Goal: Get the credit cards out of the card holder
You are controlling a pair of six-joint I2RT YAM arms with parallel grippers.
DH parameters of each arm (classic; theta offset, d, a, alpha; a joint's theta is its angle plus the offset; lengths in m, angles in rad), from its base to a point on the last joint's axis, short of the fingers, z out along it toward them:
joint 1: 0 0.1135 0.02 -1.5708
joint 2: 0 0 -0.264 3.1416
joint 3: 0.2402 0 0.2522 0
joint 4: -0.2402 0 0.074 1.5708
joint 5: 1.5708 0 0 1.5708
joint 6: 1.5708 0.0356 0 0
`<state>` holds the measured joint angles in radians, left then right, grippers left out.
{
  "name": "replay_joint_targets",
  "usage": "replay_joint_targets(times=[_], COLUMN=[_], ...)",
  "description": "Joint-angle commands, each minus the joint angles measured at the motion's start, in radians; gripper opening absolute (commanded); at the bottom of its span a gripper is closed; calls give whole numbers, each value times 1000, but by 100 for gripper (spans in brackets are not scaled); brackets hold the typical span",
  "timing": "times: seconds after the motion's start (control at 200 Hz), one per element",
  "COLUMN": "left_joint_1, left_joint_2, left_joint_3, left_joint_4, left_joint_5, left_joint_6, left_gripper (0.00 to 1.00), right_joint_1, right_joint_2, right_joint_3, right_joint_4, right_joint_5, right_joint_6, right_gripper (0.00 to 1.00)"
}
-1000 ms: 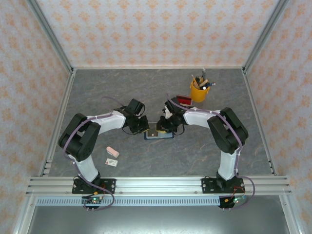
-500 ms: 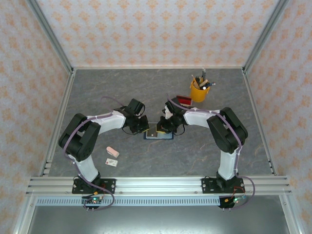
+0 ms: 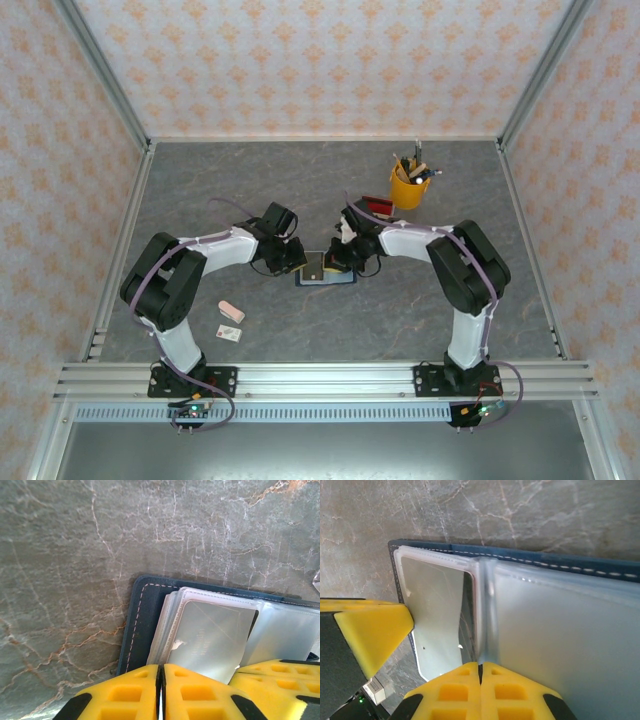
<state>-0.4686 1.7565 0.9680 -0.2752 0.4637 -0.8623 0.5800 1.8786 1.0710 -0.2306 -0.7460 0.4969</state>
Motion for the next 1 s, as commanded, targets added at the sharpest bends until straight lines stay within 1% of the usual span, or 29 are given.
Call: replay_joint_targets(times=[0.0, 0.13, 0.21, 0.355, 0.545, 0.711, 0.996], left_joint_1=[12, 12, 12, 12, 12, 12, 12], left_joint_2=[1, 8, 9, 17, 24, 24, 26], left_joint_3=[0, 18, 25, 16, -6, -12, -13], left_joint_4=[-98, -100, -103, -90, -71, -66, -62], left_joint_5=[-43, -25, -20, -4, 3, 5, 6], left_joint_6=[28, 34, 39, 39, 34, 32, 31], left_gripper=[13, 12, 12, 10, 8, 7, 7], right_joint_1=[-19, -20, -20, -20, -20, -20, -14], right_joint_2=[-43, -48, -47, -39, -20, -6, 17], right_joint_3=[-28, -39, -49, -63, -66, -62, -40], right_joint_4=[-26, -1, 42, 124, 167, 162, 89], right_joint_5=[45, 26, -17, -72, -96, -103, -76], right_joint_6=[-15, -9, 11, 64, 95, 94, 56], right_gripper=[0, 0, 0, 8, 10, 13, 18])
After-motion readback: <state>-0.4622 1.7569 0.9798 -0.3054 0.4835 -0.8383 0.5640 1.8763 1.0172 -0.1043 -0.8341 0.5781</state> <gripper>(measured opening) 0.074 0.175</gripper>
